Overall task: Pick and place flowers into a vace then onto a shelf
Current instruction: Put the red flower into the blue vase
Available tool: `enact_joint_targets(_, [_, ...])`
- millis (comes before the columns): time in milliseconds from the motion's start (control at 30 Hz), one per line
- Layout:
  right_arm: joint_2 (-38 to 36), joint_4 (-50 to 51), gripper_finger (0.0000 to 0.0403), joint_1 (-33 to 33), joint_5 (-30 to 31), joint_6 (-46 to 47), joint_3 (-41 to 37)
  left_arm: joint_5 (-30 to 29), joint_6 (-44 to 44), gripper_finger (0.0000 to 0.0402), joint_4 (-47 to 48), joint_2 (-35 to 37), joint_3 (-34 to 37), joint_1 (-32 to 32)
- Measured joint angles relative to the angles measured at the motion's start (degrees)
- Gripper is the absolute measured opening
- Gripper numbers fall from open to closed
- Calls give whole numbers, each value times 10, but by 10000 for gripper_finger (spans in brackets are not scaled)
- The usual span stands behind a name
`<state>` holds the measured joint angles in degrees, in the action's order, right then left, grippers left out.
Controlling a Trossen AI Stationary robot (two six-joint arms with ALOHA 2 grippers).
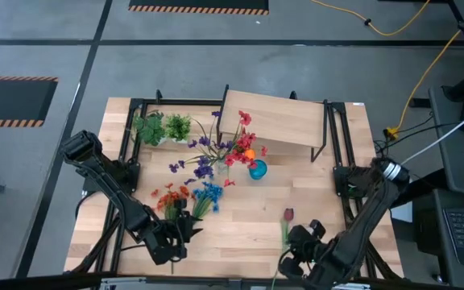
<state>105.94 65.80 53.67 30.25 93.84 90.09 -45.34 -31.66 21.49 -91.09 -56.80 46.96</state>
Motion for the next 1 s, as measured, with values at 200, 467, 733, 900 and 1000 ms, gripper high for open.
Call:
enact_joint_targets(200, [43, 51, 2, 0, -11, 95, 13, -8, 20, 127, -7, 0, 0, -3])
enact_joint_targets(467, [62, 43, 79, 0, -55, 112, 13, -59, 88, 127, -11, 1, 0, -13])
enact_joint_targets(733, [85, 26, 177, 0, -60, 172, 13, -61, 119, 127, -11, 1, 0, -22])
enact_joint_targets(900, [103, 30, 212, 0, -101, 221, 13, -61, 119, 127, -12, 2, 0, -22])
enact_joint_targets(1000, [114, 30, 217, 0, -110, 244, 13, -60, 119, 127, -12, 2, 0, -22])
